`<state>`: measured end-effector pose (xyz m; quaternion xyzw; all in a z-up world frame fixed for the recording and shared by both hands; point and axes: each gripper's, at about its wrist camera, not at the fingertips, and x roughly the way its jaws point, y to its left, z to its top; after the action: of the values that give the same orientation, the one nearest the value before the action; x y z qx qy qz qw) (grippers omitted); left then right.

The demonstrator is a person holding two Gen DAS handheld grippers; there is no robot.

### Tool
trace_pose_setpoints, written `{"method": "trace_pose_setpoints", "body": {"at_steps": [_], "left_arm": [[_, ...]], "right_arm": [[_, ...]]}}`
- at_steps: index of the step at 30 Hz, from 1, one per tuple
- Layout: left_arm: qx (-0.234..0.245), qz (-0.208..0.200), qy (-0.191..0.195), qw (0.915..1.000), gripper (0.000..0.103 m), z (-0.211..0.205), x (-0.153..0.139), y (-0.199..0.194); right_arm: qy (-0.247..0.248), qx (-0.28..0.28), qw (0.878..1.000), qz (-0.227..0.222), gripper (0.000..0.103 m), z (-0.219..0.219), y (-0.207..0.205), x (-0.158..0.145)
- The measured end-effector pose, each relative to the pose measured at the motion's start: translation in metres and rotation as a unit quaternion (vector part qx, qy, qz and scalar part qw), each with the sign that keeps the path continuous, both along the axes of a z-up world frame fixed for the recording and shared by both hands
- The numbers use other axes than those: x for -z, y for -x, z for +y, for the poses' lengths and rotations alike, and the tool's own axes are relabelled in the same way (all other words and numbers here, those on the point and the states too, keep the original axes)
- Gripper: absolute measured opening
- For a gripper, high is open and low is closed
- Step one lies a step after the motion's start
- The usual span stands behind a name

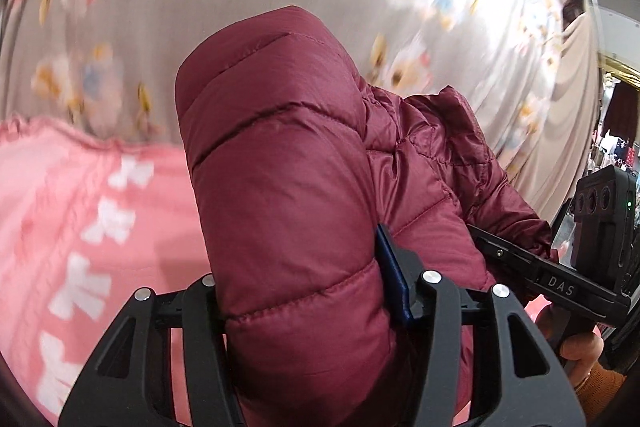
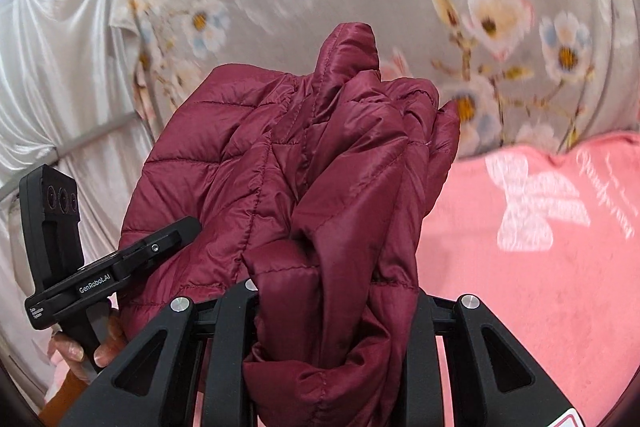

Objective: Fold large clothes
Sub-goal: 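Carry the lifted jacket bundle with both grippers and lower it onto the blanket, then open both grippers and release the jacket bundle on the blanket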

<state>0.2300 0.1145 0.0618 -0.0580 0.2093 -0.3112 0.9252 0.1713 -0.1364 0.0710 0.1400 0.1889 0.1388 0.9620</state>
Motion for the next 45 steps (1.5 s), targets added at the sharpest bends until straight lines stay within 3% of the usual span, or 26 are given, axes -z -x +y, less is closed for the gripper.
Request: {"method": "trace_pose_setpoints", "body": {"at_steps": [11, 18, 23, 25, 28, 30, 36, 40, 42, 44, 45], "left_arm": [[-0.009, 0.096, -0.034, 0.9948, 0.051, -0.007, 0.099, -0.036], [-0.02, 0.11, -0.028, 0.9933, 0.053, -0.001, 0.124, -0.041], [-0.027, 0.115, -0.035, 0.9923, 0.057, -0.003, 0.131, -0.042], [-0.034, 0.119, -0.044, 0.9914, 0.06, -0.005, 0.13, -0.043], [-0.06, 0.125, -0.066, 0.9881, 0.071, -0.008, 0.127, -0.039], [-0.094, 0.125, -0.094, 0.9833, 0.091, -0.01, 0.123, -0.033], [-0.159, 0.118, -0.177, 0.9641, 0.093, -0.019, 0.099, -0.004], [-0.18, 0.12, -0.204, 0.9546, 0.093, -0.024, 0.086, 0.011], [-0.187, 0.124, -0.211, 0.9514, 0.094, -0.027, 0.078, 0.016], [-0.193, 0.126, -0.212, 0.9499, 0.095, -0.028, 0.074, 0.02], [-0.195, 0.125, -0.212, 0.9496, 0.096, -0.029, 0.071, 0.021]], "right_arm": [[-0.015, 0.0, 0.994, 0.112, 0.024, -0.002, -0.046, 0.114], [-0.023, 0.003, 0.992, 0.126, 0.026, -0.005, -0.05, 0.139], [-0.027, 0.008, 0.99, 0.137, 0.033, -0.008, -0.049, 0.151], [-0.031, 0.009, 0.989, 0.141, 0.037, -0.009, -0.049, 0.153], [-0.039, 0.015, 0.987, 0.155, 0.05, -0.015, -0.044, 0.154], [-0.047, 0.019, 0.986, 0.159, 0.056, -0.021, -0.035, 0.154], [-0.069, 0.037, 0.983, 0.166, 0.06, -0.044, 0.005, 0.145], [-0.057, 0.064, 0.985, 0.15, 0.06, -0.05, 0.032, 0.124], [-0.03, 0.073, 0.988, 0.135, 0.057, -0.045, 0.041, 0.105], [0.007, 0.072, 0.99, 0.124, 0.032, -0.032, 0.043, 0.087], [0.023, 0.075, 0.99, 0.12, 0.029, -0.026, 0.043, 0.081]]}}
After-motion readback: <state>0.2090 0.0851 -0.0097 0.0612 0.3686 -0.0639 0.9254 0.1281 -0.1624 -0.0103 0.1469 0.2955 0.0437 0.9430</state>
